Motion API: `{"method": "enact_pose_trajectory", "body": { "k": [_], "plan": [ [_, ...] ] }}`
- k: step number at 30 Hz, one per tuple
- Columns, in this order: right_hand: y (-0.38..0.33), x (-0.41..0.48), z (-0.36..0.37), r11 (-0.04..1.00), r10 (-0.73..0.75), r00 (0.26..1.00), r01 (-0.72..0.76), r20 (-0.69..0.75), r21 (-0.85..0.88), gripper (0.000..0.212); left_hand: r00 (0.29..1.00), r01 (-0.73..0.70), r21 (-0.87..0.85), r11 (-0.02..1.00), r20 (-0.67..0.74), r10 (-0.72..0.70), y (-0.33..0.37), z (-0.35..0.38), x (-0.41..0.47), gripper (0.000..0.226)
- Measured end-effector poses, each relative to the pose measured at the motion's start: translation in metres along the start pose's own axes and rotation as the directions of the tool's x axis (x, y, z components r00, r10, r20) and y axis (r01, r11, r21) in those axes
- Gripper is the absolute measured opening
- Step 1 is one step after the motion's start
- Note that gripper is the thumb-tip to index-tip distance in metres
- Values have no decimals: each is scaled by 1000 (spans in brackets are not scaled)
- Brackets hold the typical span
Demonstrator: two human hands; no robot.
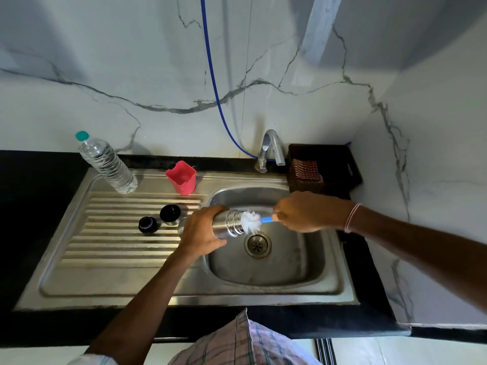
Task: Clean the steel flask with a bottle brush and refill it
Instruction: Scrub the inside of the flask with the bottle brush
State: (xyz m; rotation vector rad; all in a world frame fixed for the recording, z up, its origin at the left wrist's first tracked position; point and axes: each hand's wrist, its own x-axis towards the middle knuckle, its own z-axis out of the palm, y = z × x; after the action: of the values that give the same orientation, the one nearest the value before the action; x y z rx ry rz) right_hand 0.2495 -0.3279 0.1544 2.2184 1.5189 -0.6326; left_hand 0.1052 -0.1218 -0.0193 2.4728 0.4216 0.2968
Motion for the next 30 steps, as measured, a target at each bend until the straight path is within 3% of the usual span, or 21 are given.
{"method": "enact_pose_trajectory", "body": {
  "k": [2,3,4,5,6,7,9,11,13,15,19,22,24,26,28,30],
  "plan": [
    [12,-1,-15,974,11,990,-43,142,224,30,1000,2,-25,1000,-4,-2,-4,-1,0,75],
    [16,-1,-19,970,19,993,-48,121,239,30,1000,9,-30,1000,-11,-10,-4,-2,1,74],
    [16,-2,-19,991,20,999,-25,42,132,28,1000,23,-36,999,-21,-24,-4,-4,2,74],
    [15,-2,-14,996,-1,991,-10,-135,-83,24,999,41,-45,998,-33,-43,-4,-5,2,74],
    [9,-2,-7,953,-42,951,-54,-307,-298,18,997,62,-56,996,-40,-64,-5,-6,2,74],
    [-1,-3,0,897,-62,930,-107,-362,-429,11,996,76,-70,995,-40,-79,-7,-6,2,73],
    [-12,2,17,846,-125,894,-131,-431,-516,7,995,91,-87,992,-37,-94,-15,-5,0,72],
    [-21,4,20,892,-149,851,-104,-504,-439,10,993,104,-75,992,-50,-108,-17,-2,-4,72],
    [-33,9,19,970,-51,913,-50,-405,-236,13,996,75,-61,995,-37,-78,-13,2,-7,71],
    [-40,22,16,994,72,981,-56,-178,96,20,998,44,-65,997,-39,-47,-10,9,-9,69],
    [-30,45,7,891,67,994,-100,89,443,25,995,76,-96,992,-51,-82,-19,14,-14,70],
    [-26,43,8,710,74,947,-270,313,650,25,994,84,-64,994,-57,-88,-32,13,-18,71],
    [-23,40,5,635,33,930,-302,366,711,27,993,93,-79,993,-59,-98,-37,14,-19,72],
    [-20,40,-3,767,28,955,-209,294,607,30,991,106,-137,985,-67,-116,-40,19,-22,72],
    [-26,40,-12,966,-21,996,-2,84,260,26,984,138,-221,965,-83,-160,-43,22,-26,70],
    [-44,36,-18,990,-89,984,71,-154,-121,21,973,167,-302,939,-105,-207,-46,23,-29,68]
  ]
}}
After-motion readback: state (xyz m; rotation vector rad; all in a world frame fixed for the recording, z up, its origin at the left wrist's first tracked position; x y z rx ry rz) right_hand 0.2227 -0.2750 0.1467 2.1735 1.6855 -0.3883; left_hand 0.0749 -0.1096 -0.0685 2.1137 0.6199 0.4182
